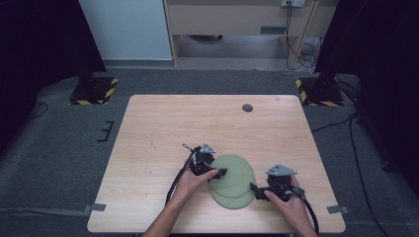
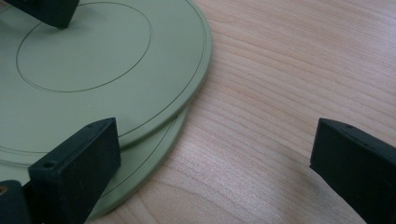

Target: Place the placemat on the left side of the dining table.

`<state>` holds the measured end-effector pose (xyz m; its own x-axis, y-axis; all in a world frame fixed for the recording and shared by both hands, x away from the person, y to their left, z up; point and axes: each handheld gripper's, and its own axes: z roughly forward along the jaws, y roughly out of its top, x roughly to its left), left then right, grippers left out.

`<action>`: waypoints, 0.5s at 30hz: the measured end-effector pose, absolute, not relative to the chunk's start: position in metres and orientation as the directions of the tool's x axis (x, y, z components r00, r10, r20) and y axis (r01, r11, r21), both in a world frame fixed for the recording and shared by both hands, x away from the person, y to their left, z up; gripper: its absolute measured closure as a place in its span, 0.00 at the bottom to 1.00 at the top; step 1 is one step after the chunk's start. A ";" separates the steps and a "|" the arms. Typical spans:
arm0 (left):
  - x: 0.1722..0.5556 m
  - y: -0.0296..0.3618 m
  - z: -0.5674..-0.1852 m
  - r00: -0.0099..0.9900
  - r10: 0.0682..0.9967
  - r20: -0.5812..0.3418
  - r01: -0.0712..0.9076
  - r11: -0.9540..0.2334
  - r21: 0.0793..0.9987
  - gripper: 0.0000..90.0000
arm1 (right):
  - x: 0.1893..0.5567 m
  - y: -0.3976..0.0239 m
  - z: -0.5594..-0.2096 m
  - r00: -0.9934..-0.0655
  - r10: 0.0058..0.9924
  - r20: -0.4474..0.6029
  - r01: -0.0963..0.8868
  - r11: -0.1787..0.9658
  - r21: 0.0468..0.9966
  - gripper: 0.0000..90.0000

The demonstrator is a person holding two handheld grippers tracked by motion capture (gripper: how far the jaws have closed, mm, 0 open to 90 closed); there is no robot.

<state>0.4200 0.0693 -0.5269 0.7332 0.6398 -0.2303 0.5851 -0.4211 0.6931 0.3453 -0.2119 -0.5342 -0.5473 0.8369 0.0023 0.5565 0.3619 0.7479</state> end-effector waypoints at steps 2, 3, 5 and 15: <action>0.421 0.068 -0.527 0.737 0.638 -0.225 0.580 -0.425 0.695 0.26 | 0.345 -0.212 -0.534 -0.547 0.837 0.002 0.557 0.362 0.748 0.02; 0.421 0.068 -0.527 0.737 0.637 -0.225 0.580 -0.426 0.694 0.26 | 0.345 -0.212 -0.534 -0.547 0.837 0.001 0.556 0.363 0.748 0.02; 0.421 0.067 -0.527 0.740 0.634 -0.226 0.580 -0.429 0.692 0.28 | 0.346 -0.212 -0.534 -0.548 0.836 0.002 0.556 0.363 0.748 0.02; 0.419 0.071 -0.521 0.738 0.648 -0.190 0.562 -0.433 0.705 0.43 | 0.346 -0.212 -0.534 -0.550 0.835 -0.003 0.554 0.367 0.747 0.01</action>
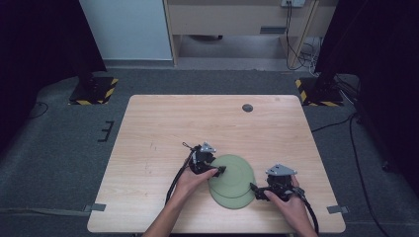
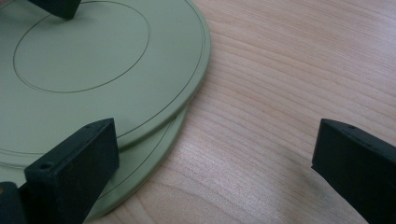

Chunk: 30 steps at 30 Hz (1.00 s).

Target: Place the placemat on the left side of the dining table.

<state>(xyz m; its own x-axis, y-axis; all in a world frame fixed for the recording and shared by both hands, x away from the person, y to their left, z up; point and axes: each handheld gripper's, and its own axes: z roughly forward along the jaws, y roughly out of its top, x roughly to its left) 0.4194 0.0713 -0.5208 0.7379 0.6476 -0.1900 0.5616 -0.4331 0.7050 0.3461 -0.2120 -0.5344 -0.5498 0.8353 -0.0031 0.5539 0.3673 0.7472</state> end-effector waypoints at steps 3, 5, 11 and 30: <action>0.418 0.073 -0.518 0.739 0.648 -0.184 0.554 -0.430 0.713 0.46 | 0.346 -0.212 -0.534 -0.550 0.835 -0.004 0.553 0.368 0.747 0.01; 0.417 0.074 -0.516 0.738 0.648 -0.188 0.553 -0.420 0.720 0.47 | 0.346 -0.212 -0.534 -0.551 0.835 -0.003 0.554 0.368 0.747 0.01; 0.415 0.078 -0.506 0.742 0.639 -0.204 0.540 -0.389 0.746 0.54 | 0.346 -0.211 -0.534 -0.549 0.836 -0.006 0.554 0.369 0.746 0.01; 0.411 0.077 -0.503 0.748 0.622 -0.233 0.547 -0.378 0.747 0.74 | 0.346 -0.211 -0.534 -0.550 0.835 -0.007 0.554 0.370 0.746 0.01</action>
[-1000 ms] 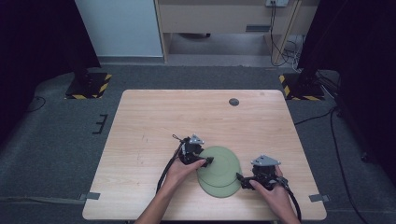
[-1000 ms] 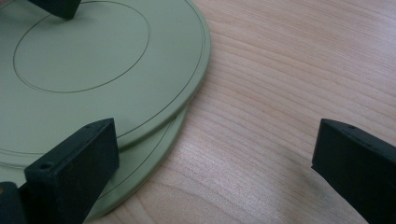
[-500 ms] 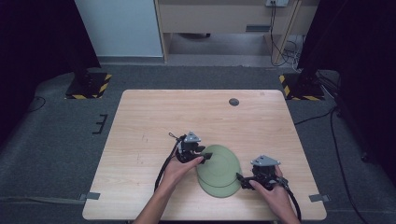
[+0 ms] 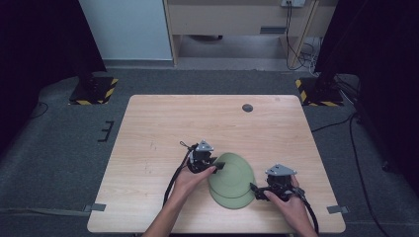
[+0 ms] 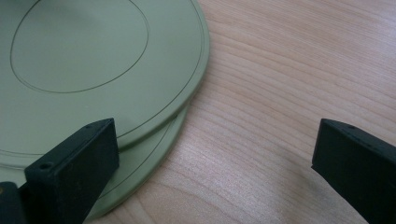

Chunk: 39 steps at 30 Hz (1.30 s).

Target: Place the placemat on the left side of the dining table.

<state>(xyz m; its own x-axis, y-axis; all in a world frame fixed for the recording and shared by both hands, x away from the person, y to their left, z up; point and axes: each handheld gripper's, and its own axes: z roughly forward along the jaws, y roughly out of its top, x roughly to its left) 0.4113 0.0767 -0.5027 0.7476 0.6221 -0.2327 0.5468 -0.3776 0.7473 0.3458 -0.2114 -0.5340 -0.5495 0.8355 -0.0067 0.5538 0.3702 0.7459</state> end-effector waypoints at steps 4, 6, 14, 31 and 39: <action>0.412 0.079 -0.503 0.729 0.638 -0.249 0.566 -0.356 0.744 0.78 | 0.346 -0.211 -0.534 -0.549 0.836 -0.007 0.553 0.370 0.746 0.01; 0.412 0.080 -0.503 0.723 0.644 -0.250 0.569 -0.349 0.745 0.80 | 0.346 -0.211 -0.534 -0.549 0.836 -0.008 0.552 0.370 0.747 0.01; 0.412 0.079 -0.502 0.714 0.658 -0.240 0.561 -0.333 0.758 0.80 | 0.346 -0.211 -0.534 -0.548 0.836 -0.012 0.548 0.370 0.750 0.01; 0.414 0.084 -0.504 0.712 0.649 -0.268 0.571 -0.314 0.758 0.86 | 0.345 -0.210 -0.534 -0.548 0.837 -0.015 0.545 0.370 0.753 0.02; 0.415 0.087 -0.503 0.700 0.661 -0.271 0.572 -0.291 0.767 0.89 | 0.345 -0.210 -0.534 -0.545 0.838 -0.019 0.543 0.370 0.754 0.02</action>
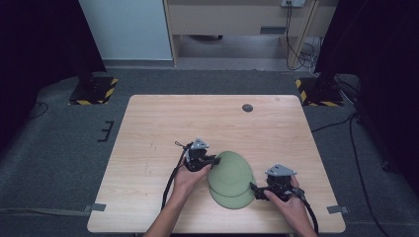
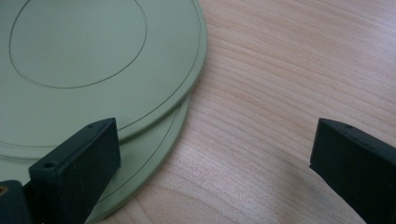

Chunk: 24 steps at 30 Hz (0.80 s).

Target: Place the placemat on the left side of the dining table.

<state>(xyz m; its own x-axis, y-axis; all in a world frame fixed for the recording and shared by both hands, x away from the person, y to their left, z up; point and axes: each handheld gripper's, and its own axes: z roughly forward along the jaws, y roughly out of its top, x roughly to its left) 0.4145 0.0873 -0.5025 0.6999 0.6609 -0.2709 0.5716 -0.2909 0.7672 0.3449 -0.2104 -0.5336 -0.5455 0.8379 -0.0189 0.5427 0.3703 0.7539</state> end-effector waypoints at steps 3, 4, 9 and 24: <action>0.415 0.089 -0.502 0.698 0.663 -0.271 0.571 -0.287 0.769 0.90 | 0.345 -0.210 -0.533 -0.546 0.837 -0.020 0.540 0.370 0.756 0.03; 0.415 0.089 -0.502 0.698 0.664 -0.270 0.570 -0.286 0.770 0.90 | 0.345 -0.210 -0.533 -0.547 0.837 -0.022 0.538 0.372 0.757 0.03; 0.415 0.091 -0.501 0.693 0.670 -0.265 0.564 -0.276 0.778 0.91 | 0.345 -0.210 -0.533 -0.543 0.839 -0.022 0.537 0.368 0.759 0.04; 0.412 0.089 -0.503 0.691 0.678 -0.249 0.551 -0.273 0.789 0.91 | 0.344 -0.205 -0.533 -0.553 0.833 -0.023 0.525 0.370 0.766 0.04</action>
